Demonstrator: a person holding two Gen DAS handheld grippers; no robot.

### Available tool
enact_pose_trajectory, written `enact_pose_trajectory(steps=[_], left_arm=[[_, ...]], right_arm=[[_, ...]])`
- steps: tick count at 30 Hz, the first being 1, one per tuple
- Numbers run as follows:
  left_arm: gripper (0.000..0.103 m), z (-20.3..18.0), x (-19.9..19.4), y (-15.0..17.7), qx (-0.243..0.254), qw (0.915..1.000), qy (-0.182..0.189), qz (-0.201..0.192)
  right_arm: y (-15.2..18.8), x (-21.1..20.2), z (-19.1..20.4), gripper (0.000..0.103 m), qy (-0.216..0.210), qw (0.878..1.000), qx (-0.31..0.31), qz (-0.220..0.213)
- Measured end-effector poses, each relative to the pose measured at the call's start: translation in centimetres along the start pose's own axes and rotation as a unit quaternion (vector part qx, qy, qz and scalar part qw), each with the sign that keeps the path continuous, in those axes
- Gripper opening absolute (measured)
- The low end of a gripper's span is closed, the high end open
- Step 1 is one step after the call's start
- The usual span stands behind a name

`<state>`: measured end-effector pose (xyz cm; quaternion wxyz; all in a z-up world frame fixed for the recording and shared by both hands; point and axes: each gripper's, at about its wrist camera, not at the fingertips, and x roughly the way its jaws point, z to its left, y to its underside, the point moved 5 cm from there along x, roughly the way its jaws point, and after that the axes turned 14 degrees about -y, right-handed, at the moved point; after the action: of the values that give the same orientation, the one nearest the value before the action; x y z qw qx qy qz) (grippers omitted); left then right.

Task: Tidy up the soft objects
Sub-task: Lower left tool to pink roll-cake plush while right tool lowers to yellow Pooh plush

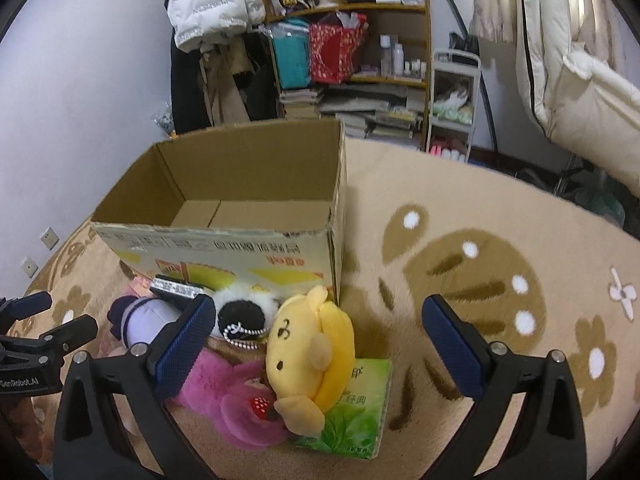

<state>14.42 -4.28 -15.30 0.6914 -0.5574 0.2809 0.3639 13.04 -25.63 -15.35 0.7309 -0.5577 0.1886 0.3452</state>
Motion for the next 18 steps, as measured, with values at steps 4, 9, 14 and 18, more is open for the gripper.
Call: enact_pose_trajectory(steps=[4, 9, 14, 18], left_arm=[[0.103, -0.3, 0.5, 0.5, 0.002, 0.9997, 0.013, 0.019], [0.102, -0.6, 0.9, 0.9, 0.008, 0.9993, 0.022, 0.030], [0.073, -1.2, 1.2, 1.4, 0.016, 0.9980, 0.043, 0.043], [0.057, -1.8, 1.9, 2.1, 0.026, 0.9960, 0.053, 0.067]], right_arm=[[0.4, 0.6, -0.6, 0.095, -0.018, 0.999, 0.024, 0.010], [1.1, 1.7, -1.1, 0.079, -0.022, 0.999, 0.027, 0.029], [1.5, 2.7, -1.0, 0.068, -0.013, 0.999, 0.011, 0.047], [2.0, 3.5, -0.6, 0.049, -0.026, 0.997, 0.008, 0.067]])
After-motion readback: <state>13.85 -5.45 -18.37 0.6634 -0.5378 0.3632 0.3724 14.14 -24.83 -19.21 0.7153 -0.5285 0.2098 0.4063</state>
